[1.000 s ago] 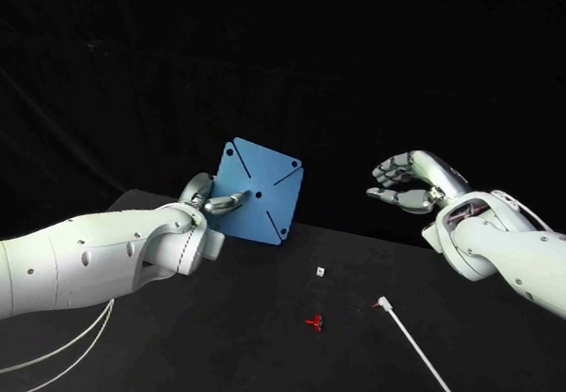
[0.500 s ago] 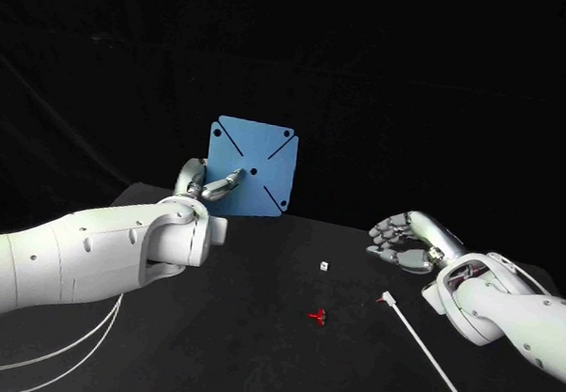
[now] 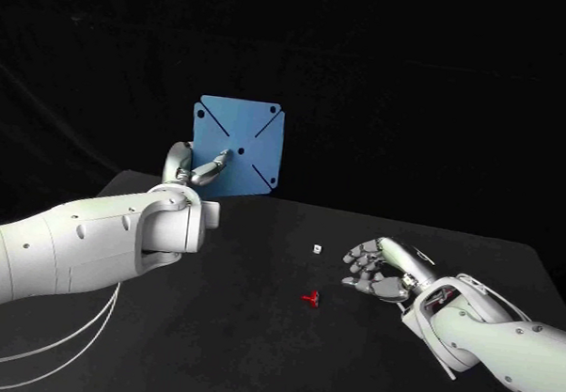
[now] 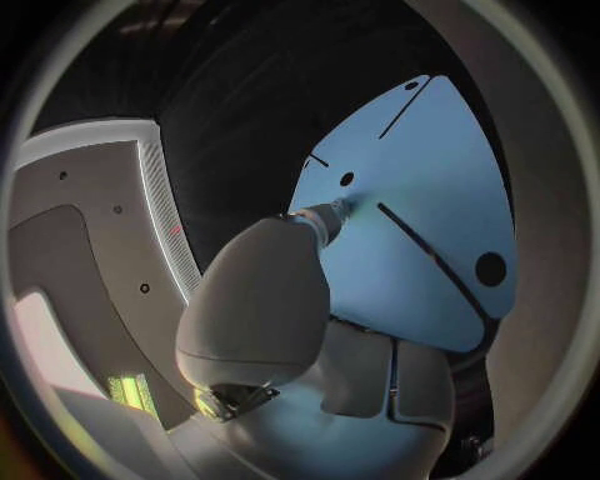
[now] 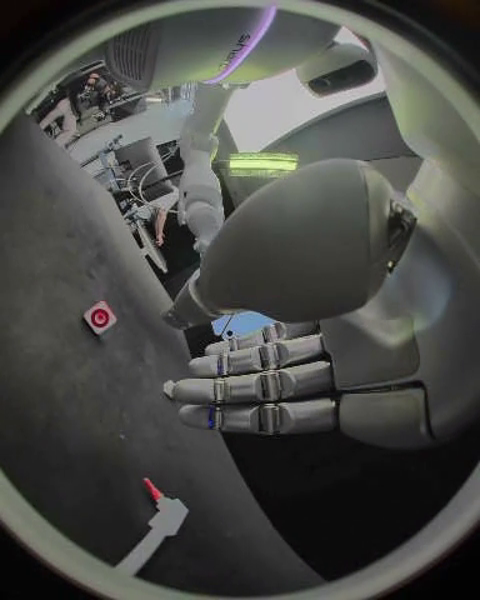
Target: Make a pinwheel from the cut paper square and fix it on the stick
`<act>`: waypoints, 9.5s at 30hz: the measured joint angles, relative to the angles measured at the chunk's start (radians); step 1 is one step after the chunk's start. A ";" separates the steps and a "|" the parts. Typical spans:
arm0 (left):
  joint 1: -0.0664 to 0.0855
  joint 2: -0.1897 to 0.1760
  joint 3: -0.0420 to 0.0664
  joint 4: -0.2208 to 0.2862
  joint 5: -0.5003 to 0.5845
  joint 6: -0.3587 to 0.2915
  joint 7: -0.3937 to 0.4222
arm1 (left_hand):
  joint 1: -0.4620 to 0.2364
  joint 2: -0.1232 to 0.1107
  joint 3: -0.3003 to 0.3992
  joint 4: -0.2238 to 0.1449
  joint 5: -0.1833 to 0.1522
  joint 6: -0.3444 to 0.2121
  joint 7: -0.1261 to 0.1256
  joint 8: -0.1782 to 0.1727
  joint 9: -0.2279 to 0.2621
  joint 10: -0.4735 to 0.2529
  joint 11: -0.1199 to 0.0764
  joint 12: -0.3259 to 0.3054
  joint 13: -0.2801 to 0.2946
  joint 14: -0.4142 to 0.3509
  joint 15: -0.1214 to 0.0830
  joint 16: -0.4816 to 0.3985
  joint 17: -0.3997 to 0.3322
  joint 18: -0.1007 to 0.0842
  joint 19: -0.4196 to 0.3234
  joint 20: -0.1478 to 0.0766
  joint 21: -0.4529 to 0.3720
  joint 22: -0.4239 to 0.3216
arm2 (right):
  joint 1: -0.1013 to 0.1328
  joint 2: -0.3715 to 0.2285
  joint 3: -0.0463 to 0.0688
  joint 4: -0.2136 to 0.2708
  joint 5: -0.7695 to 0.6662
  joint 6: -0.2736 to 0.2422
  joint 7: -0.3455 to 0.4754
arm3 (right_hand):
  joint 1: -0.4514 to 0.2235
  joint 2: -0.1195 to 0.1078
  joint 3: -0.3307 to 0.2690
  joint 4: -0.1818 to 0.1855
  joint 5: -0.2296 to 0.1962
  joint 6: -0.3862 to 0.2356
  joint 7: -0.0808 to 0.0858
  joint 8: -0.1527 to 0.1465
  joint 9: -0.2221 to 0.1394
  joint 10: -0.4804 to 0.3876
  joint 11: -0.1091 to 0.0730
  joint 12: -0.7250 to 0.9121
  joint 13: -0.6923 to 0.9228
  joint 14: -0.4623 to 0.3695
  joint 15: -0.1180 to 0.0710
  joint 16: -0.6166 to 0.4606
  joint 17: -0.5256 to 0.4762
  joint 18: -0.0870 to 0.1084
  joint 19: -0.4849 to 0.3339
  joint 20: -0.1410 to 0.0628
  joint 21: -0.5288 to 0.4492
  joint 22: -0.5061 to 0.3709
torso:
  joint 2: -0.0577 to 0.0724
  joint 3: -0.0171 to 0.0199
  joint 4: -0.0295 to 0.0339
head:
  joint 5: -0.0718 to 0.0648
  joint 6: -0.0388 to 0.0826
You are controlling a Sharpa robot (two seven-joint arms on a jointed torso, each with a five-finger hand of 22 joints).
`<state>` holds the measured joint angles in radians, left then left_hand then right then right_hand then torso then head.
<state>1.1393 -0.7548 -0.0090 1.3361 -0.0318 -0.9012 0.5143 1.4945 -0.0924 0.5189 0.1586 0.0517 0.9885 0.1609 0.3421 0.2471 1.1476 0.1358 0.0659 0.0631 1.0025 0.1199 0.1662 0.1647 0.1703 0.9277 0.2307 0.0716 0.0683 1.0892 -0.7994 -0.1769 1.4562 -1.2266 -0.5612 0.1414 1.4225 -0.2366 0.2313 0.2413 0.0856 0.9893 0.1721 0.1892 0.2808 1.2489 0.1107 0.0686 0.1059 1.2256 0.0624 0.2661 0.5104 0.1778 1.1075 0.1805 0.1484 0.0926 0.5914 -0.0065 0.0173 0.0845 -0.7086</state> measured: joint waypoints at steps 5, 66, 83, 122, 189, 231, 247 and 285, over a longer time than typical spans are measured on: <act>-0.002 0.004 0.000 -0.012 0.006 -0.001 0.004 | 0.000 0.000 0.003 -0.003 0.000 -0.004 0.004 0.000 0.000 0.000 0.000 0.000 -0.001 0.000 0.000 0.000 0.000 0.000 0.000 0.000 0.000 0.000 | -0.041 0.000 -0.003 0.031 -0.051 -0.008 -0.051 | -0.011 -0.001 -0.073 -0.012 0.017 -0.020 0.019 -0.012 0.009 -0.053 0.022 0.001 0.030 -0.124 0.028 0.047 0.063 0.000 -0.046 0.024 -0.023 -0.008 | -0.001 -0.0006 -0.0002 | -0.010 -0.023; -0.005 -0.012 -0.001 -0.016 0.013 0.018 -0.026 | -0.016 0.000 0.025 -0.025 0.000 -0.007 0.007 0.005 0.008 0.000 0.000 0.000 -0.001 -0.011 0.011 -0.016 0.000 0.000 -0.006 0.006 0.000 -0.001 | -0.128 0.143 -0.004 -0.006 0.033 -0.119 -0.265 | 0.065 0.087 -0.286 0.036 0.118 -0.078 -0.033 0.062 0.073 0.216 -0.041 1.499 1.202 0.240 -0.053 1.301 0.798 -0.062 0.205 -0.077 1.038 0.990 | 0.000 -0.0008 -0.0003 | -0.039 -0.101; -0.005 -0.014 -0.001 -0.016 0.012 0.028 -0.037 | -0.016 0.000 0.028 -0.028 0.000 -0.011 0.003 0.005 0.009 0.000 0.000 0.000 0.000 -0.015 0.007 -0.016 -0.001 0.000 -0.008 0.007 0.000 -0.001 | -0.129 0.158 -0.004 -0.030 0.038 -0.116 -0.248 | 0.099 0.107 -0.213 0.021 0.092 -0.056 -0.037 0.062 0.072 0.216 -0.041 1.499 1.202 0.240 -0.053 1.301 0.798 -0.062 0.201 -0.073 1.058 1.023 | 0.000 -0.0008 -0.0007 | -0.035 -0.112; -0.005 -0.017 -0.001 -0.015 0.011 0.044 -0.046 | -0.024 0.000 0.030 -0.030 0.000 -0.015 0.007 0.005 0.010 0.000 0.000 0.000 0.000 -0.018 0.011 -0.020 -0.001 0.000 -0.008 0.007 0.000 -0.001 | -0.133 0.172 -0.004 -0.070 0.052 -0.068 -0.205 | 0.103 0.103 -0.180 0.015 0.075 -0.050 -0.036 0.050 0.067 0.219 -0.045 1.499 1.202 0.243 -0.057 1.301 0.797 -0.062 0.202 -0.073 1.069 1.036 | 0.000 -0.0007 -0.0009 | -0.028 -0.122; -0.006 -0.013 -0.013 -0.023 0.010 0.055 -0.056 | -0.024 0.000 0.039 -0.039 0.000 -0.015 0.007 0.008 0.013 0.000 0.000 0.000 0.000 -0.018 0.011 -0.020 -0.001 0.000 -0.011 0.011 0.000 -0.001 | -0.047 0.257 0.103 -0.177 0.585 -0.033 0.021 | -0.002 0.102 0.098 -0.047 0.046 0.045 -0.056 0.033 0.056 0.218 -0.075 1.499 1.202 0.241 -0.088 1.301 0.797 -0.062 0.198 -0.098 1.089 1.078 | -0.003 0.0000 -0.0014 | 0.018 0.098; -0.007 0.035 -0.025 -0.015 -0.023 0.056 -0.059 | -0.031 0.000 0.039 -0.039 0.000 -0.015 0.007 0.008 0.014 0.000 0.000 0.000 0.000 -0.018 0.011 -0.024 -0.001 0.000 -0.011 0.011 0.000 -0.001 | 0.036 0.680 0.182 -0.625 0.767 0.001 0.092 | -0.024 0.107 0.113 -0.057 0.043 0.043 -0.058 0.028 0.056 0.218 -0.075 1.499 1.202 0.241 -0.088 1.301 0.798 -0.062 0.198 -0.098 1.089 1.086 | 0.003 -0.0038 0.0094 | 0.067 0.117; -0.007 0.035 -0.024 -0.001 -0.030 0.056 -0.060 | -0.031 0.000 0.044 -0.044 0.000 -0.015 0.007 0.013 0.016 0.000 0.000 0.000 0.000 -0.018 0.011 -0.024 -0.001 0.000 -0.011 0.011 0.000 -0.001 | 0.042 0.707 0.182 -0.679 0.770 -0.001 0.092 | -0.024 0.106 0.115 -0.060 0.046 0.041 -0.060 0.029 0.056 0.218 -0.075 1.499 1.202 0.241 -0.087 1.301 0.798 -0.062 0.198 -0.098 1.089 1.088 | 0.007 -0.0052 0.0130 | 0.063 0.118; -0.006 0.045 -0.024 -0.001 -0.038 0.057 -0.065 | -0.031 0.000 0.047 -0.047 0.000 -0.015 0.007 0.013 0.018 0.000 0.000 0.000 0.000 -0.018 0.011 -0.024 -0.001 0.000 -0.014 0.014 0.000 0.000 | 0.044 0.748 0.182 -0.716 0.767 0.001 0.089 | -0.038 0.102 0.122 -0.061 0.041 0.043 -0.058 0.031 0.056 0.218 -0.075 1.499 1.202 0.241 -0.087 1.301 0.797 -0.062 0.198 -0.098 1.089 1.090 | 0.006 -0.0049 0.0127 | 0.060 0.107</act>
<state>1.1333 -0.7095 -0.0332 1.3350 -0.0702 -0.8447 0.4488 1.4631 -0.0924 0.5657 0.1117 0.0517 0.9739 0.1678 0.3556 0.2648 1.1474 0.1358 0.0659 0.0627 0.9844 0.1308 0.1419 0.1635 0.1703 0.9132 0.2449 0.0716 0.0678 1.1334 -0.0517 0.0046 0.7403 -0.4598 -0.5601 0.2307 1.3845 -0.1344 0.3537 0.1806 0.1262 1.0322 0.1141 0.2206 0.3371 1.4665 0.0357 1.5673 1.3074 1.4668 -0.0251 1.5668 1.3076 0.1154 1.3054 0.0822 1.2370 1.1825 0.5975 -0.0114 0.0299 0.1444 -0.6015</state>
